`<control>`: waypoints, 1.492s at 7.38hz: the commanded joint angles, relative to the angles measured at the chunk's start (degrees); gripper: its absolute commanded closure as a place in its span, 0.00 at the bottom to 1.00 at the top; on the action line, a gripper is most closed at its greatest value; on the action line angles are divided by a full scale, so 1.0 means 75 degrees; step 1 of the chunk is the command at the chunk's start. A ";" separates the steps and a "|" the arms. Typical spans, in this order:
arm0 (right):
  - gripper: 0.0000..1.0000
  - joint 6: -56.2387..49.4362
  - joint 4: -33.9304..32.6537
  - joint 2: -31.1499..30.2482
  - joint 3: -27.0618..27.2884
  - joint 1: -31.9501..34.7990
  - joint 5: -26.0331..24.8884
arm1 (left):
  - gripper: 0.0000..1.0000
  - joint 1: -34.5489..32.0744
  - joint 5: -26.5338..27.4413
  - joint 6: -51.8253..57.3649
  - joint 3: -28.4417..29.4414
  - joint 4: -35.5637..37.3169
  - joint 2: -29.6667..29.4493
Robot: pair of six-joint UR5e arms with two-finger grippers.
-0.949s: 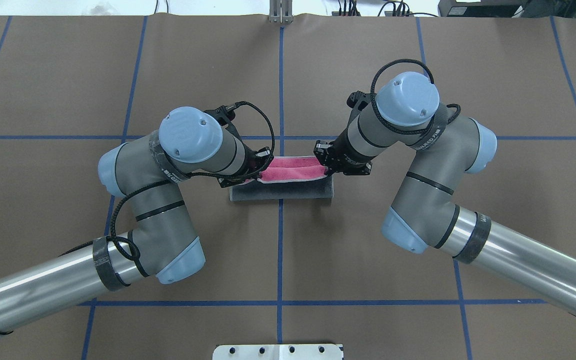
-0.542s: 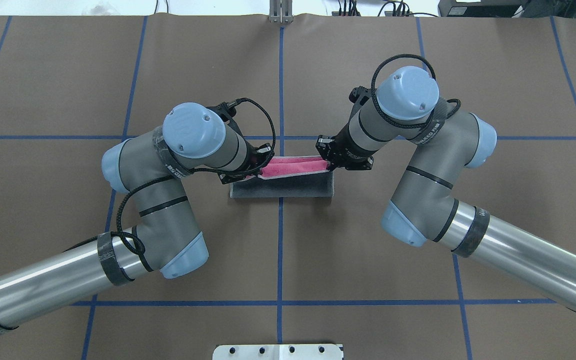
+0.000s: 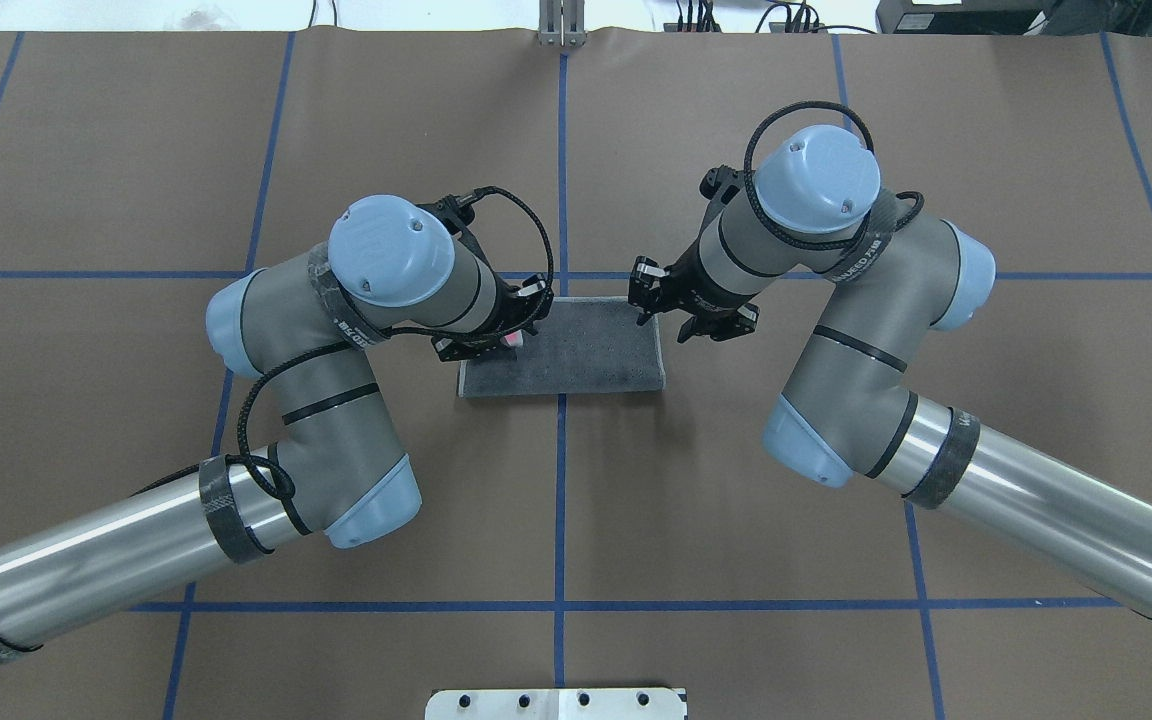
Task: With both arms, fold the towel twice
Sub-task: 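Fold the held edge over toward the far edge with both grippers, then open both grippers and raise them off the folded towel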
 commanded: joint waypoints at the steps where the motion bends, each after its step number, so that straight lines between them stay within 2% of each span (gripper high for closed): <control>1: 0.02 0.0009 0.0000 0.0018 -0.0012 0.0043 0.0004 | 0.00 -0.0072 0.0000 0.0036 0.0001 0.0000 -0.0010; 6: 0.02 0.0056 0.0000 0.0018 0.0000 0.0043 0.0028 | 0.00 -0.0155 -0.0035 -0.0068 0.0024 0.0012 -0.0185; 7: 0.02 0.0044 0.0000 0.0006 0.0000 0.0055 0.0039 | 0.00 -0.0015 -0.0012 -0.0069 0.0222 -0.0011 -0.0209; 9: 0.02 0.0009 0.0000 0.0006 0.0012 0.0066 0.0051 | 0.00 -0.0014 -0.0012 -0.0057 0.1110 -0.0944 -0.0373; 11: 0.02 -0.0003 0.0000 0.0006 0.0012 0.0113 0.0063 | 0.00 -0.0083 -0.0012 0.0024 0.1208 -0.1078 -0.0431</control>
